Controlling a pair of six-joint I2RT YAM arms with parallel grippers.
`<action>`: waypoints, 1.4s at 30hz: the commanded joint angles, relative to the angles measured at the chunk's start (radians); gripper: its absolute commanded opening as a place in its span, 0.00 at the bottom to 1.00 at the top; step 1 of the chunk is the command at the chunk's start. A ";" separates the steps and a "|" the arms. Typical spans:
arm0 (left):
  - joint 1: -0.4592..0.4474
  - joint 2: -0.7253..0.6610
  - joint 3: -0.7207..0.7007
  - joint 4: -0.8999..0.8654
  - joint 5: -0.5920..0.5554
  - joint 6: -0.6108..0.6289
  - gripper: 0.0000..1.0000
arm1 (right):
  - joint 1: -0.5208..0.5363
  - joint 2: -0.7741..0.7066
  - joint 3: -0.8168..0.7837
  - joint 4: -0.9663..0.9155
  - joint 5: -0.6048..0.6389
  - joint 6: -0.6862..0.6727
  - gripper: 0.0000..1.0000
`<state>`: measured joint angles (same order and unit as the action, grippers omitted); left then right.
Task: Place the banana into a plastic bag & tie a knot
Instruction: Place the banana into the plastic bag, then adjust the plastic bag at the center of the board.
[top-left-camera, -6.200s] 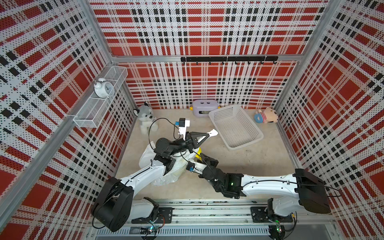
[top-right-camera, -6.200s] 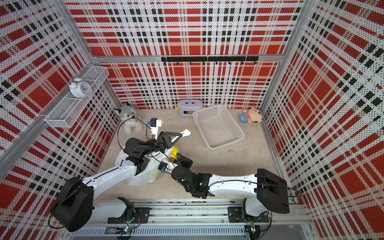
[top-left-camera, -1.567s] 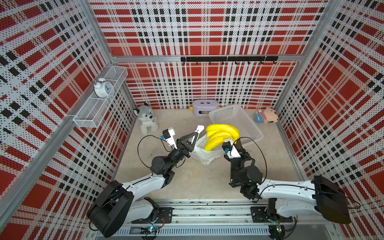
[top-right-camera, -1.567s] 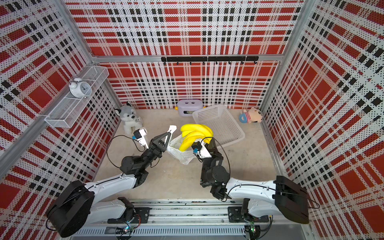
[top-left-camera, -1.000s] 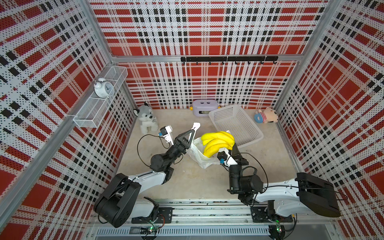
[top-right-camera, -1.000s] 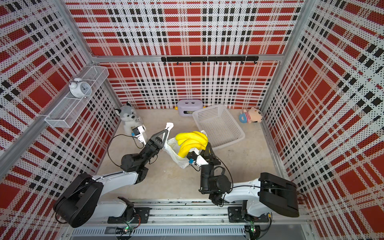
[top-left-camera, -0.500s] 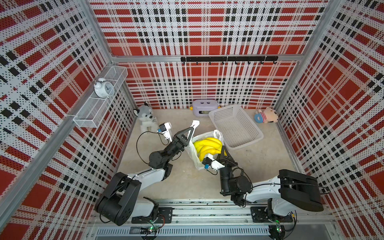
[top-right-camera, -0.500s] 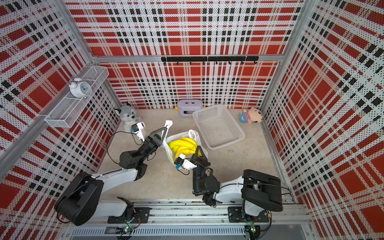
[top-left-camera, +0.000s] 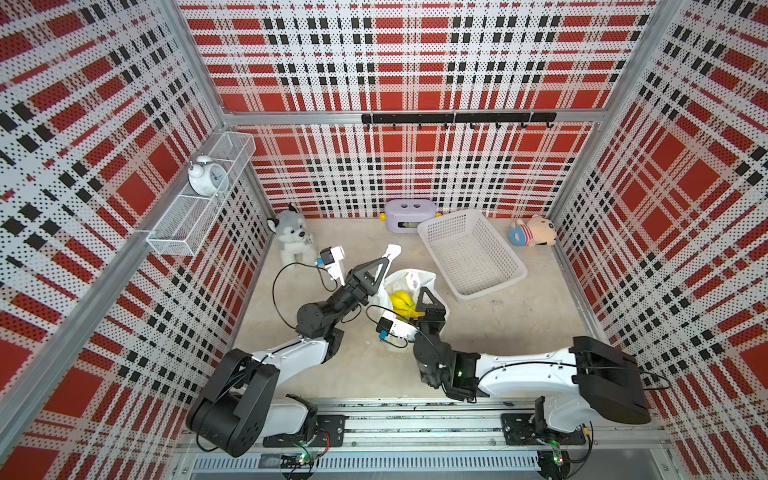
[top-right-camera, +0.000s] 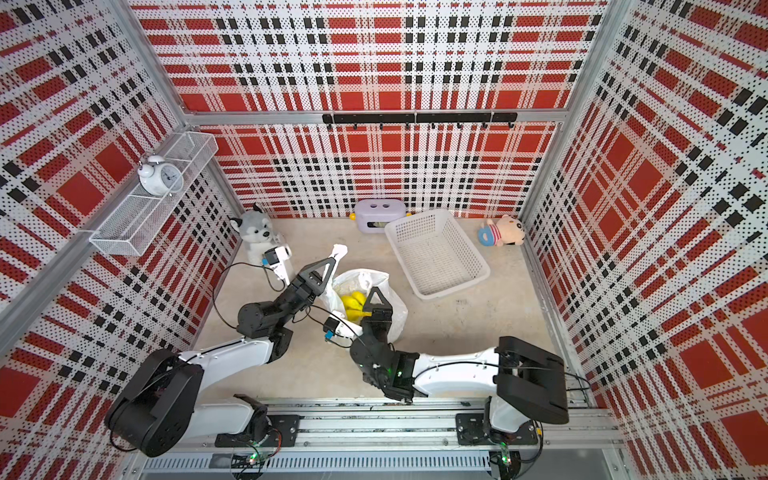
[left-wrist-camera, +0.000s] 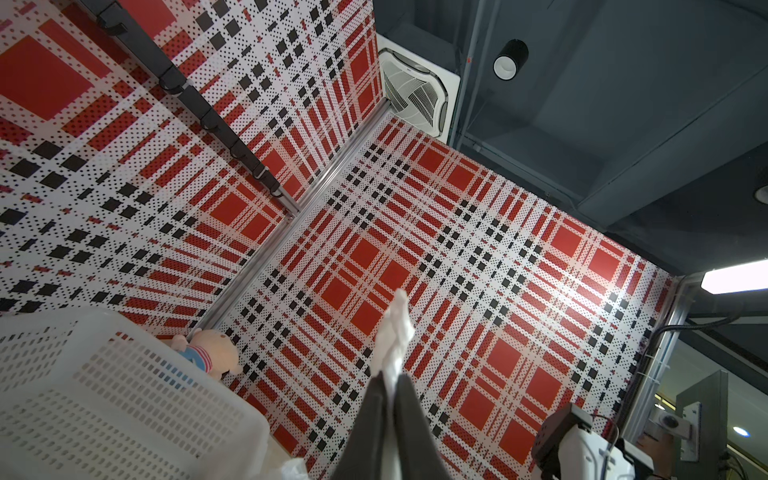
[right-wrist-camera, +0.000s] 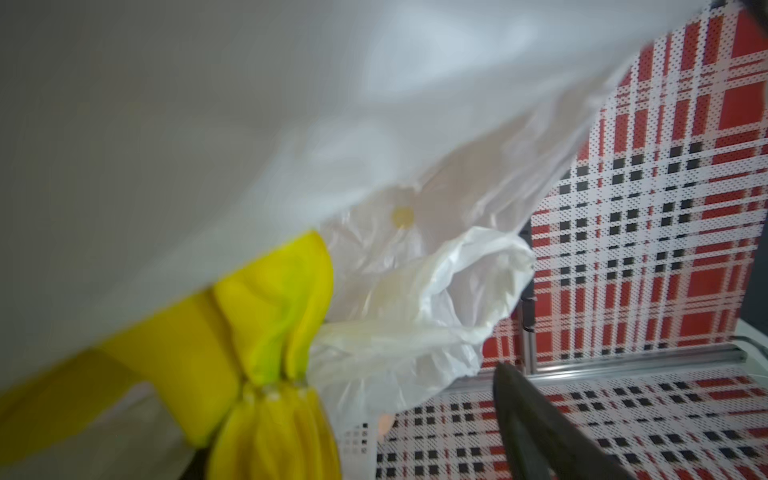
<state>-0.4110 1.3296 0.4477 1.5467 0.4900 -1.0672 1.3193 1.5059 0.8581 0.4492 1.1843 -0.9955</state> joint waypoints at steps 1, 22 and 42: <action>0.008 0.015 -0.026 0.027 -0.008 0.018 0.10 | 0.006 -0.077 0.074 -0.453 -0.069 0.358 1.00; 0.021 0.028 -0.048 -0.002 -0.047 0.037 0.10 | -0.410 -0.336 0.283 -0.785 -1.198 1.127 0.78; 0.026 0.004 -0.055 -0.014 -0.050 0.040 0.10 | -0.408 -0.019 0.501 -0.793 -1.185 1.150 0.66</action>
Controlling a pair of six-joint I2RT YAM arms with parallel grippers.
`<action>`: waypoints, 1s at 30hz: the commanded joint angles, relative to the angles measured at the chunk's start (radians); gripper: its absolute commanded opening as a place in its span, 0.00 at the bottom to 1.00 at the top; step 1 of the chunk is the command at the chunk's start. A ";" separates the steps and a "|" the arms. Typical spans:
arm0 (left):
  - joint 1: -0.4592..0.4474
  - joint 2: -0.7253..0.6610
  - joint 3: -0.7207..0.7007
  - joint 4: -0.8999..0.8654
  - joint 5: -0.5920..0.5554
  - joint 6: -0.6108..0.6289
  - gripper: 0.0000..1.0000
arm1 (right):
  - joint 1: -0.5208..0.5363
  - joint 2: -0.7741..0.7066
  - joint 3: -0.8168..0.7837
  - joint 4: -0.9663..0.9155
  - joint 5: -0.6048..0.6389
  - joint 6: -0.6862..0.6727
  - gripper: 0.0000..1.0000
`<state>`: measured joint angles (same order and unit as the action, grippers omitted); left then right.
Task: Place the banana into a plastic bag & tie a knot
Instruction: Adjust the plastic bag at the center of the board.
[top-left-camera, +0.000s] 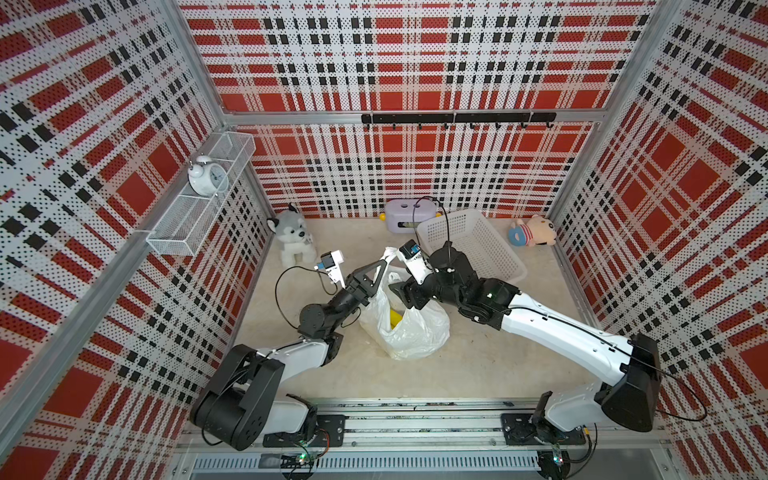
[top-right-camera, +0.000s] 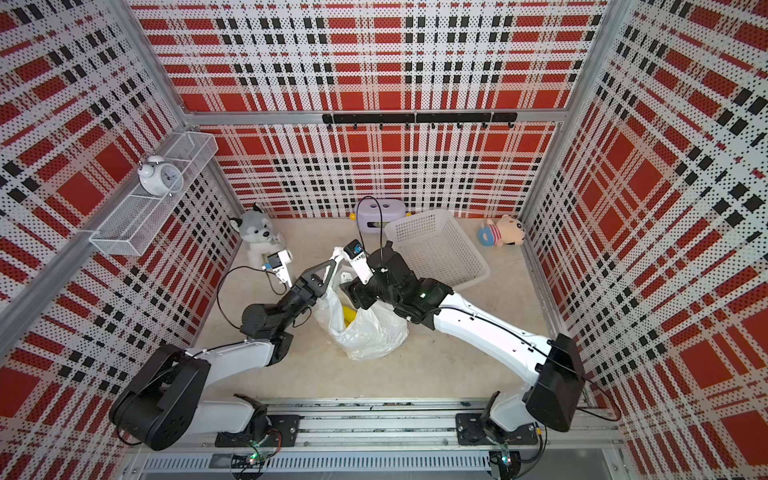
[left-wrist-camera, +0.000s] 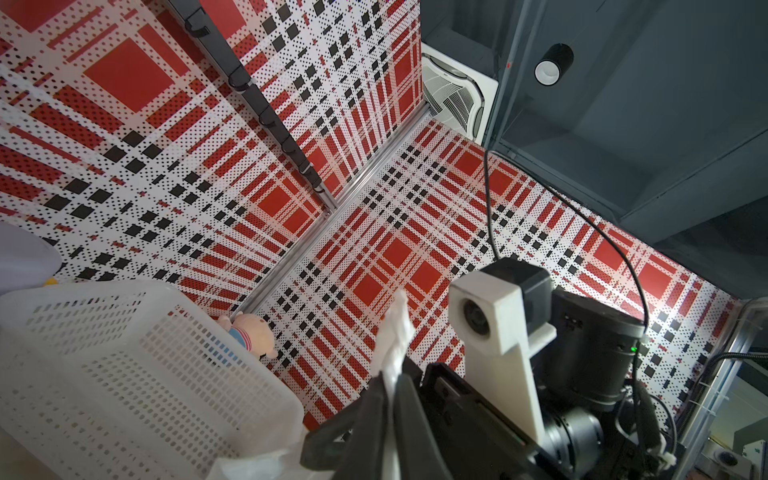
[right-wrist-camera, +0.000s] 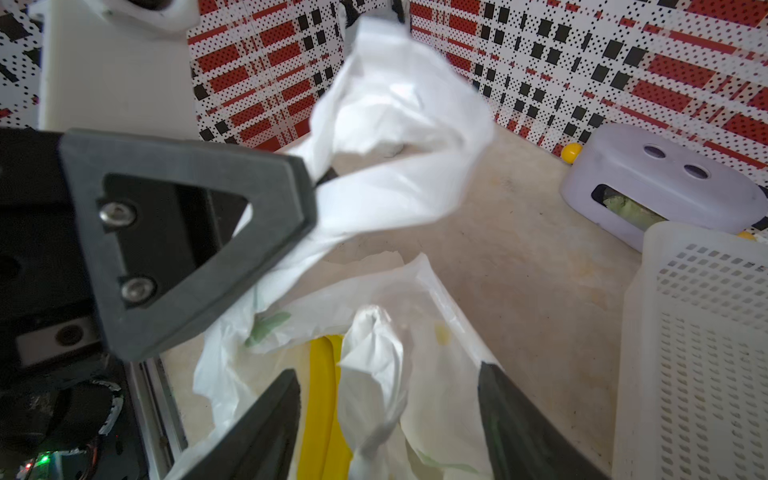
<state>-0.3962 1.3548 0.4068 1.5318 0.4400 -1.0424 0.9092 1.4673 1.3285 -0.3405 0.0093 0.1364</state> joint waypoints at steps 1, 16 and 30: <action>0.013 -0.023 -0.015 0.000 0.000 0.015 0.10 | 0.002 0.026 0.034 0.000 -0.021 0.021 0.60; 0.138 -0.380 0.211 -0.618 -0.253 0.173 0.10 | 0.002 -0.347 0.165 0.072 0.243 0.050 0.00; 0.114 -0.446 0.351 -0.981 -0.276 0.369 0.12 | 0.000 -0.325 0.201 0.002 0.406 0.135 0.00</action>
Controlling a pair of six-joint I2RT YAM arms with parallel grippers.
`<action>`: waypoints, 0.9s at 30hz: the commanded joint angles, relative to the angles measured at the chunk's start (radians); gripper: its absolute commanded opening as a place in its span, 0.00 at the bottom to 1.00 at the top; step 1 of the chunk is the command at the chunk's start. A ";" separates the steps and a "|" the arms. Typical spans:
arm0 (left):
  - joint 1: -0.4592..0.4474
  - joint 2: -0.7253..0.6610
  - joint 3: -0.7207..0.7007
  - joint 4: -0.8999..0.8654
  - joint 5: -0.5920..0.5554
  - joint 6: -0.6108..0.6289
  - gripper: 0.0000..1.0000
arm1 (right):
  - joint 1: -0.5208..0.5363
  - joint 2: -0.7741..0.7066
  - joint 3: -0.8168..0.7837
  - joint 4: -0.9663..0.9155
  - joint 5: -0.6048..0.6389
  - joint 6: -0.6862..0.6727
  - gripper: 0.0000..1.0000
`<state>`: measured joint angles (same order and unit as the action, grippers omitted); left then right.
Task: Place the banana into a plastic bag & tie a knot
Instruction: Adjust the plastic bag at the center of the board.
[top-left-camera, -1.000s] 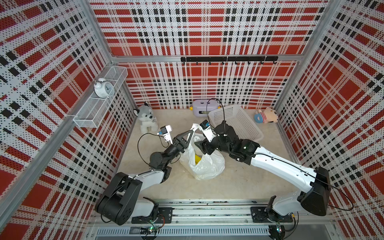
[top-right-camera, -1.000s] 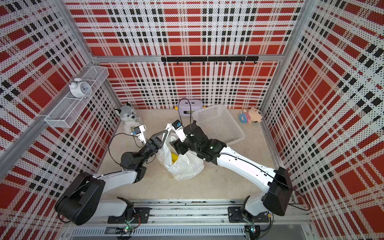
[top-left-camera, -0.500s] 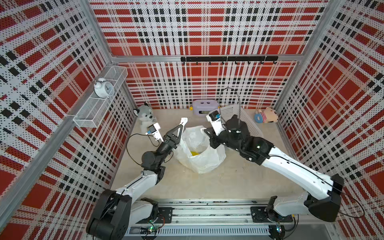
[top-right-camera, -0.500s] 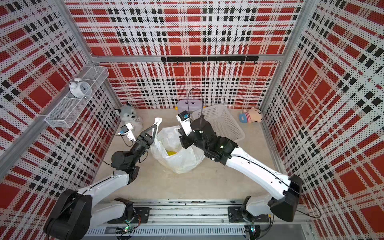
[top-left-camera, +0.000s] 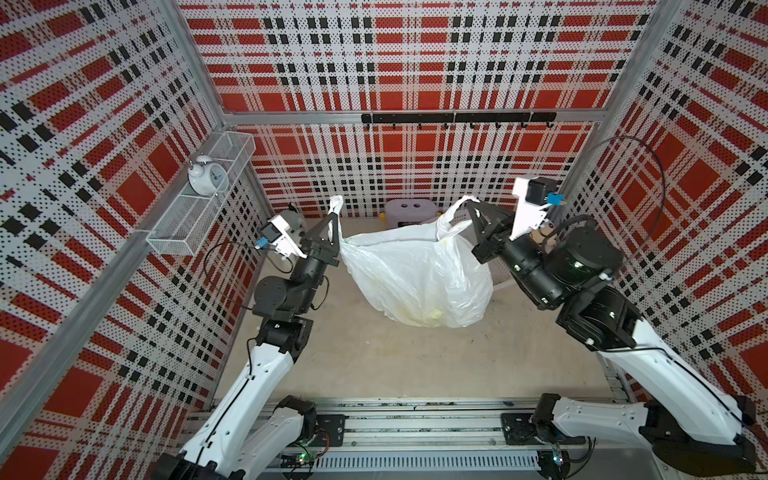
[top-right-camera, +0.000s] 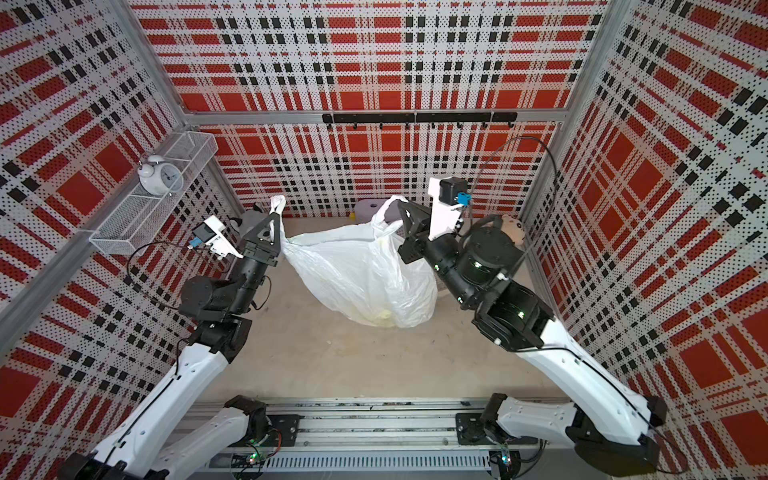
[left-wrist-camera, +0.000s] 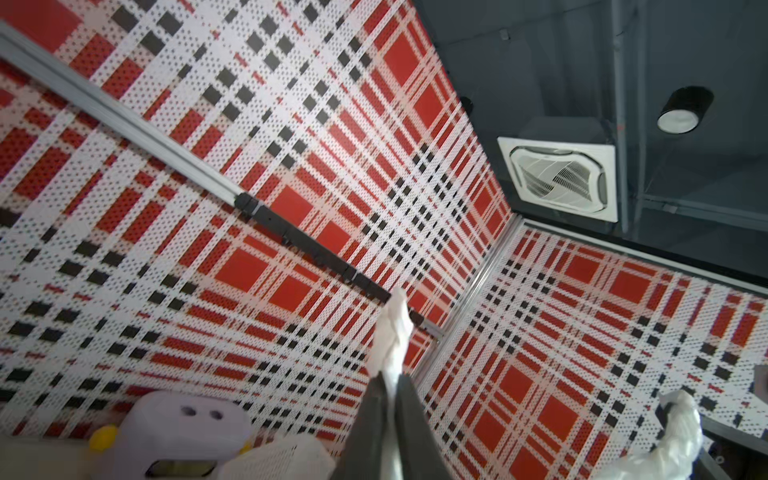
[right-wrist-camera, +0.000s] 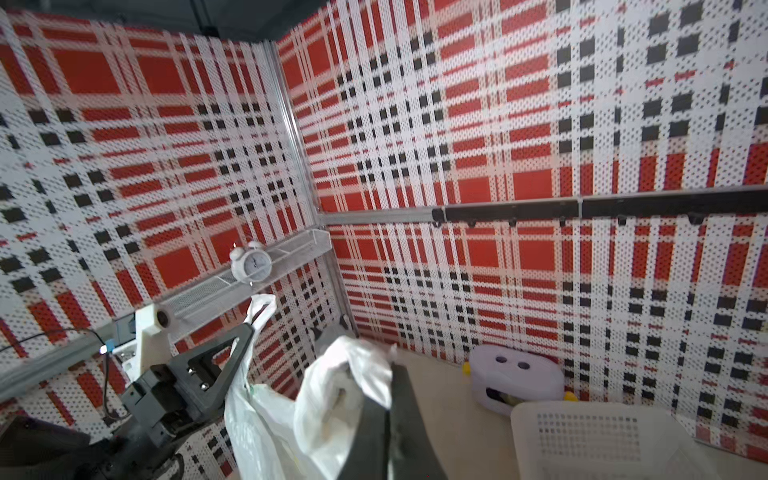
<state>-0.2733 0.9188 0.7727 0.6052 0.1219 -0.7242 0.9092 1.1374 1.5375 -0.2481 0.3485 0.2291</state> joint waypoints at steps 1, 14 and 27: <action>-0.013 -0.004 -0.026 -0.055 0.070 0.059 0.12 | 0.000 0.005 -0.029 -0.101 0.071 0.059 0.00; -0.081 -0.004 -0.222 0.102 0.125 0.046 0.12 | -0.014 0.065 -0.093 -0.230 0.073 0.102 0.17; 0.069 -0.014 -0.230 0.207 0.330 -0.079 0.09 | -0.241 -0.039 -0.059 -0.232 -0.456 -0.099 1.00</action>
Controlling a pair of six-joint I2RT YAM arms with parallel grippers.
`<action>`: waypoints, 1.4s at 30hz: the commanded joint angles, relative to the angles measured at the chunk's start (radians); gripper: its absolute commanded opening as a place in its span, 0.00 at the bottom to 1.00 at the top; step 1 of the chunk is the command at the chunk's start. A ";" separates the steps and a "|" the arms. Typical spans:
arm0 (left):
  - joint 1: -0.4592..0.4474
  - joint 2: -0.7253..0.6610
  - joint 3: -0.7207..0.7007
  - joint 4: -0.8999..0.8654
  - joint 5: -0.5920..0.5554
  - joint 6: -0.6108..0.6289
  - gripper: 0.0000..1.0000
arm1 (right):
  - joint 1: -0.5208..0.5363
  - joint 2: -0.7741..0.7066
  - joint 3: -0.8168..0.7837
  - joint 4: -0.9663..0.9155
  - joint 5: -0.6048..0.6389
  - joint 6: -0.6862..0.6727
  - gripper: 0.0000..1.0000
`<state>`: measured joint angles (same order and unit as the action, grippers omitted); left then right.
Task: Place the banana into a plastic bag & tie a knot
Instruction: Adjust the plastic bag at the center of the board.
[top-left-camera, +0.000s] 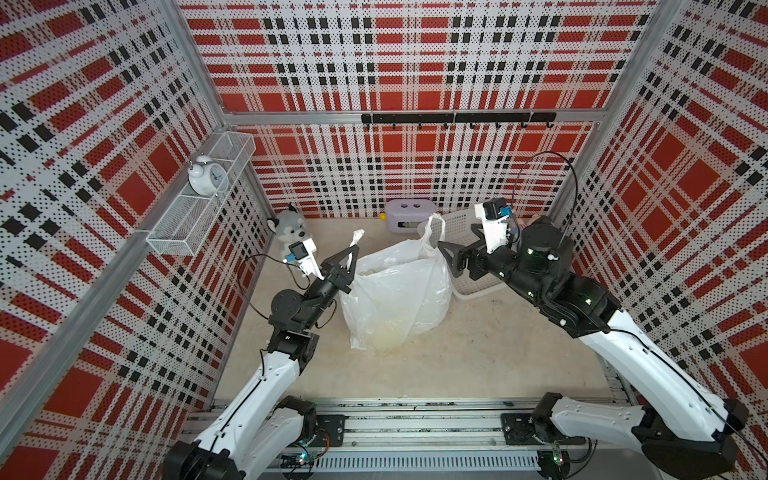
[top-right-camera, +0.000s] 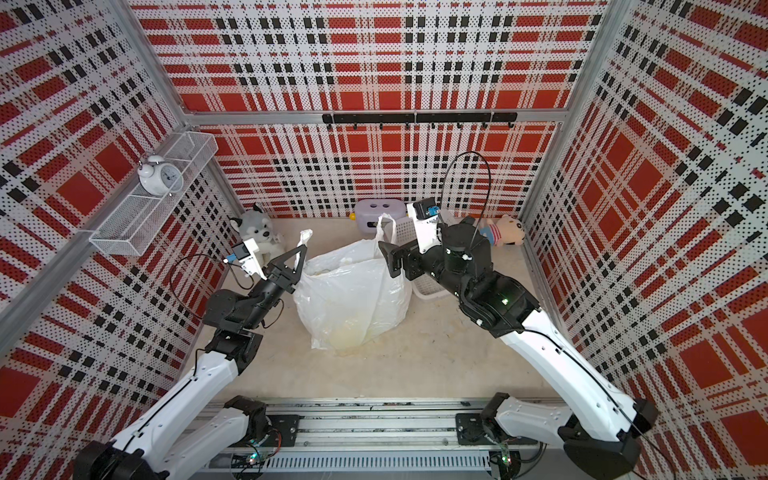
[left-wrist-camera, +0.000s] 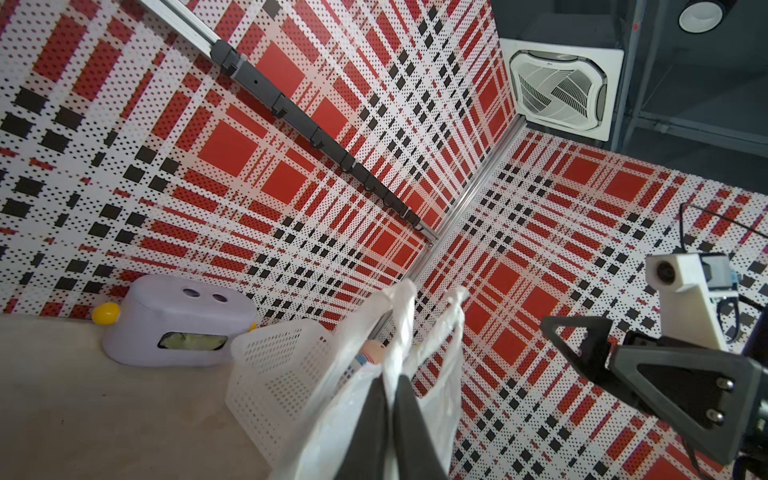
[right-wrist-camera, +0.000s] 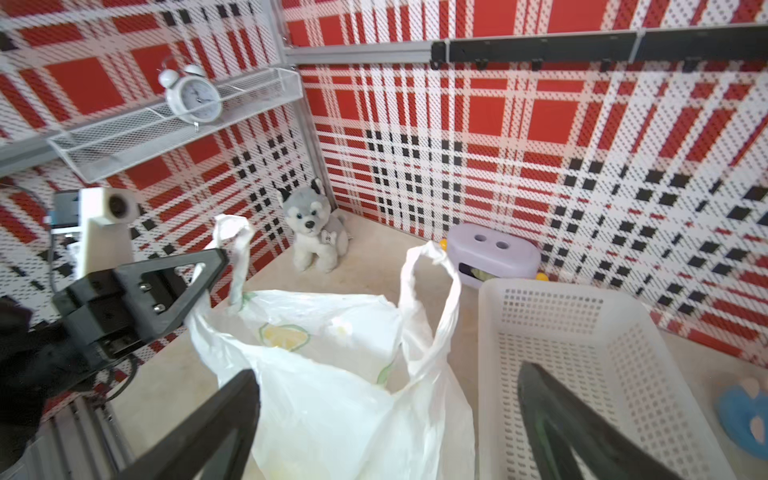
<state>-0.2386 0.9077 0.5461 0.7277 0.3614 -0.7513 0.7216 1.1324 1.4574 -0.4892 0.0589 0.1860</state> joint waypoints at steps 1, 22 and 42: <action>0.043 0.001 0.001 0.099 0.113 -0.064 0.09 | -0.088 -0.042 0.013 0.017 -0.203 -0.059 1.00; 0.083 0.041 -0.003 0.176 0.272 -0.062 0.09 | -0.226 0.351 0.097 0.345 -0.773 0.031 0.84; -0.184 -0.015 0.074 -0.169 0.022 0.316 0.07 | -0.074 0.504 0.099 0.557 -0.898 0.318 0.79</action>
<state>-0.4103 0.9081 0.5938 0.5888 0.4061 -0.4770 0.6411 1.6188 1.5402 0.0711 -0.8307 0.4938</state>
